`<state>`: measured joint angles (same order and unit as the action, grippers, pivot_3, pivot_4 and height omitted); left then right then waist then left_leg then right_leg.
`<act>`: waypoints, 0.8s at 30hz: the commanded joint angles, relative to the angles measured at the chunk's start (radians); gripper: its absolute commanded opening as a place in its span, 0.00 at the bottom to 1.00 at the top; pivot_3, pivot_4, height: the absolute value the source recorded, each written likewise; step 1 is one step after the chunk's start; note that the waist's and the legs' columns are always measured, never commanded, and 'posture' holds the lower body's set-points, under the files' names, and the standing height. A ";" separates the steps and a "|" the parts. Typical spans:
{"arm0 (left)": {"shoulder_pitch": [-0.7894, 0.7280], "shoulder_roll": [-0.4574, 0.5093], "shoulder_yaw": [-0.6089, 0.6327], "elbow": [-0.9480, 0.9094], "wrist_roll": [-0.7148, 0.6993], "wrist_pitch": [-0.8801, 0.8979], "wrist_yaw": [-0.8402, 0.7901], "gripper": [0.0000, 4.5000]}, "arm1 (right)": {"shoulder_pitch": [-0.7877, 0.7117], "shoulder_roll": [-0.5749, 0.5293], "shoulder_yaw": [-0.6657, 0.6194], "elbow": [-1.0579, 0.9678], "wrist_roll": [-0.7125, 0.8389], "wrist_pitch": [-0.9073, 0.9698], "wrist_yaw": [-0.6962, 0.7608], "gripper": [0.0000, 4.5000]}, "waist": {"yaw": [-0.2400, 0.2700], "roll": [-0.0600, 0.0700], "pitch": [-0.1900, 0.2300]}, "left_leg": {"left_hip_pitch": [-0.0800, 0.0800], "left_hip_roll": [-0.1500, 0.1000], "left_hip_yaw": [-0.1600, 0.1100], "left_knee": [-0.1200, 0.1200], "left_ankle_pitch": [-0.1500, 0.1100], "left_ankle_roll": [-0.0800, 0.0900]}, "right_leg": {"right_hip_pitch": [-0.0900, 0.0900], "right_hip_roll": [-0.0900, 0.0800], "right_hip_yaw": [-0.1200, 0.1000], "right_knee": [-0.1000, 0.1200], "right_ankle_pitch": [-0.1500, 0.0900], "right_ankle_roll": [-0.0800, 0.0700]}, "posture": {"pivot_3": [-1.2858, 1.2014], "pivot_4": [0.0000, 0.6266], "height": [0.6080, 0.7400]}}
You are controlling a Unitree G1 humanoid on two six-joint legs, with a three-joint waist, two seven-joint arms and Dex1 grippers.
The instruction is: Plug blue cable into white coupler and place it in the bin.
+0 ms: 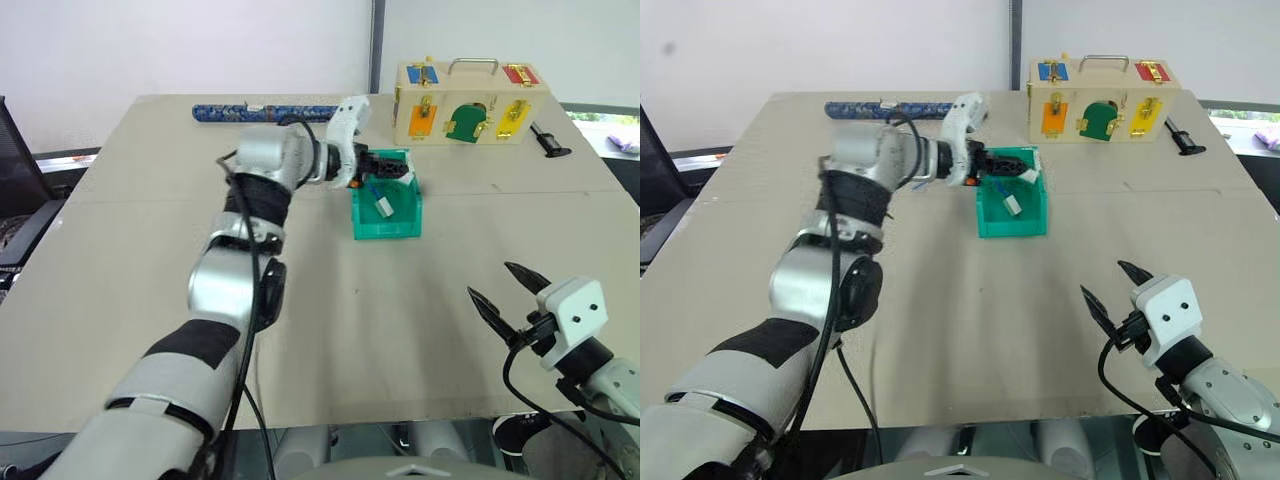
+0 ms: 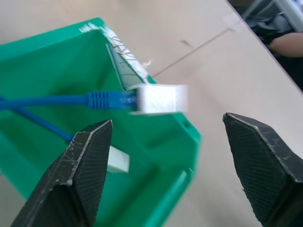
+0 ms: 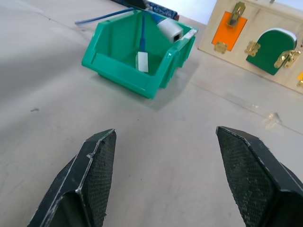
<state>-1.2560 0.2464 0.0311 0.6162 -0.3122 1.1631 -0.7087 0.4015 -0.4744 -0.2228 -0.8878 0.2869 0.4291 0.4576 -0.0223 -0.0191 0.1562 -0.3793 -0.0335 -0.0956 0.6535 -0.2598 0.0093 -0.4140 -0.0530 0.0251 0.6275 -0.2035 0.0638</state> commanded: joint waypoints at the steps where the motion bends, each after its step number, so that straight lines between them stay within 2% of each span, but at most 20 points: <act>1: 0.102 0.076 -0.033 -0.296 -0.085 0.120 -0.056 0.87 | -0.027 -0.009 -0.019 0.018 0.017 -0.030 0.017 0.73 | -0.001 0.000 0.000 | 0.000 0.001 0.000 0.000 0.000 0.000 | 0.000 0.000 0.000 0.000 0.000 0.000 | 0.52 0.24 1.00; 3: 0.172 0.102 -0.025 -0.411 -0.131 0.156 -0.070 0.87 | -0.048 -0.018 -0.015 0.041 0.021 -0.034 0.032 0.73 | 0.001 0.000 0.000 | 0.000 0.001 0.000 0.000 0.000 0.000 | 0.000 0.000 0.001 0.000 0.001 -0.002 | 0.52 0.24 1.00; 7: 0.344 0.167 -0.027 -0.615 -0.146 0.030 -0.096 0.87 | -0.075 -0.034 -0.020 0.062 0.041 -0.030 0.053 0.73 | 0.011 0.000 0.000 | 0.000 0.001 0.000 0.000 0.000 -0.001 | 0.000 -0.001 0.001 0.000 0.002 -0.004 | 0.52 0.24 1.00; 9: 0.455 0.183 0.012 -0.707 -0.148 -0.054 -0.092 0.87 | -0.085 -0.044 -0.026 0.069 0.048 -0.032 0.065 0.73 | 0.011 0.001 0.000 | 0.000 0.001 0.000 0.000 0.001 -0.002 | 0.000 -0.001 0.001 -0.001 0.002 -0.004 | 0.52 0.24 1.00; 10: 0.522 0.165 0.051 -0.751 -0.151 -0.158 -0.094 0.87 | -0.091 -0.049 -0.031 0.074 0.056 -0.034 0.071 0.73 | 0.011 0.001 0.000 | 0.000 0.001 0.001 0.000 0.002 -0.005 | 0.000 -0.001 0.002 -0.001 0.002 -0.004 | 0.52 0.24 1.00; 12: 0.669 0.196 0.073 -0.829 -0.157 -0.310 -0.156 0.87 | -0.101 -0.060 -0.044 0.080 0.075 -0.034 0.088 0.73 | 0.012 0.001 0.000 | 0.000 0.002 0.000 0.000 0.003 -0.005 | 0.000 -0.002 0.003 -0.001 0.003 -0.004 | 0.52 0.24 1.00; 17: 0.936 0.270 0.147 -0.921 -0.190 -0.506 -0.255 0.87 | -0.105 -0.090 -0.102 0.102 0.119 -0.048 0.132 0.73 | 0.011 0.002 0.000 | 0.003 0.003 0.006 -0.002 0.000 -0.001 | -0.001 -0.001 0.007 -0.001 0.002 -0.006 | 0.52 0.24 1.00; 24: 1.232 0.370 0.244 -0.979 -0.198 -0.642 -0.307 0.87 | -0.016 -0.139 -0.222 0.173 0.144 -0.111 0.242 0.73 | 0.026 0.001 -0.001 | 0.002 0.003 0.007 -0.001 0.000 0.000 | 0.001 -0.002 0.004 -0.002 0.000 -0.008 | 0.52 0.24 1.00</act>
<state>-0.0629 0.5951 0.2319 -0.3139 -0.4934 0.5684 -0.9949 0.3730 -0.6017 -0.3898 -0.7187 0.4123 0.3607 0.6679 0.0036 -0.0178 0.1556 -0.3772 -0.0307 -0.0888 0.6529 -0.2602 0.0094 -0.4131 -0.0552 0.0294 0.6259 -0.2034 0.0556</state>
